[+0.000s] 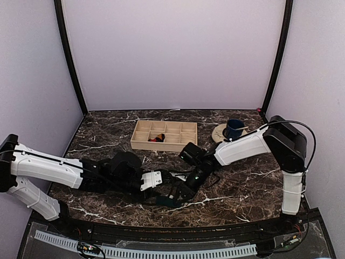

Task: Roll the socks
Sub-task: Roll the sock at the center of the board.

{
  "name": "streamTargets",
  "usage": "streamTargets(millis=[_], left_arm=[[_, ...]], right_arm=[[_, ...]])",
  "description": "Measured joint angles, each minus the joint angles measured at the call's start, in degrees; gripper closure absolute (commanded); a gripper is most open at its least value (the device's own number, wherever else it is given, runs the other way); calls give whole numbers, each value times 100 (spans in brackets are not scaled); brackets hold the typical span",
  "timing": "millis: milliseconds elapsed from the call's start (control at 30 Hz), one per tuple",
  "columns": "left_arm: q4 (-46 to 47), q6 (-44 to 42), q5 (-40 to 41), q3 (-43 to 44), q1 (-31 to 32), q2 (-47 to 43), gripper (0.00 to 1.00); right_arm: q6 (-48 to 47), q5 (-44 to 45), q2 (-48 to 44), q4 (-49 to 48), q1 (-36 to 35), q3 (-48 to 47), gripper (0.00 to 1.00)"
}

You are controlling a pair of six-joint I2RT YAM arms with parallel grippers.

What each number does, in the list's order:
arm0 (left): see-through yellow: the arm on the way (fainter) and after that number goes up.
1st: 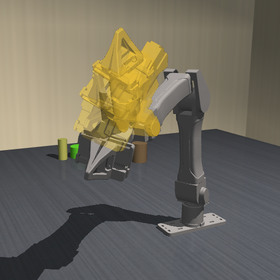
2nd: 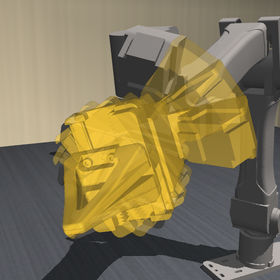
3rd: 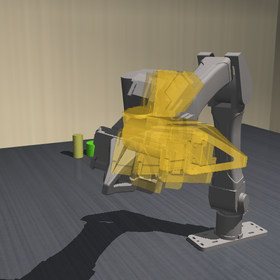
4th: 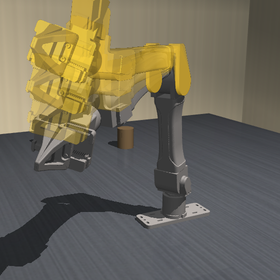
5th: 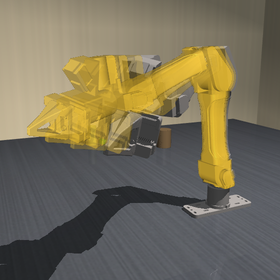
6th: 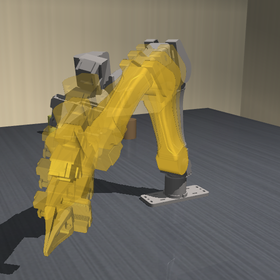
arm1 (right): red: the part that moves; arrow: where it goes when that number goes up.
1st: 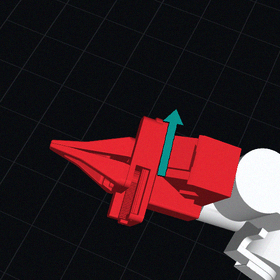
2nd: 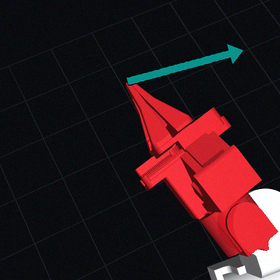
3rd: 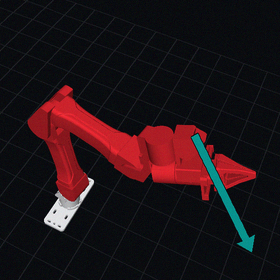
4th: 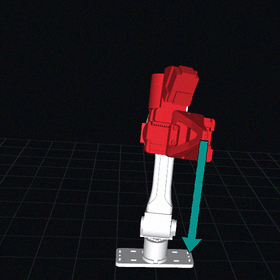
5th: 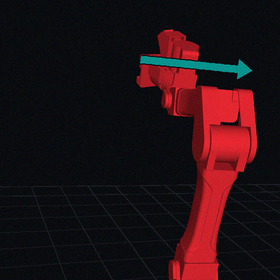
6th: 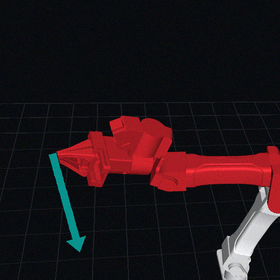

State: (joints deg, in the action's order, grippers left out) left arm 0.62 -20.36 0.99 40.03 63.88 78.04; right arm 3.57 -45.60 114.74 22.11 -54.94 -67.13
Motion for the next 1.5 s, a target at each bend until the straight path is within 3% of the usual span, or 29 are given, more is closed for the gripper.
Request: streamTargets(millis=[667,1500], left_arm=[[-258,-710,461,225,778,793,57],[-52,-1113,1038,568,940,1613,57]], right_arm=[[17,-264,208,332,96,-247,100],[-11,-538,367,544,133,-389,100]])
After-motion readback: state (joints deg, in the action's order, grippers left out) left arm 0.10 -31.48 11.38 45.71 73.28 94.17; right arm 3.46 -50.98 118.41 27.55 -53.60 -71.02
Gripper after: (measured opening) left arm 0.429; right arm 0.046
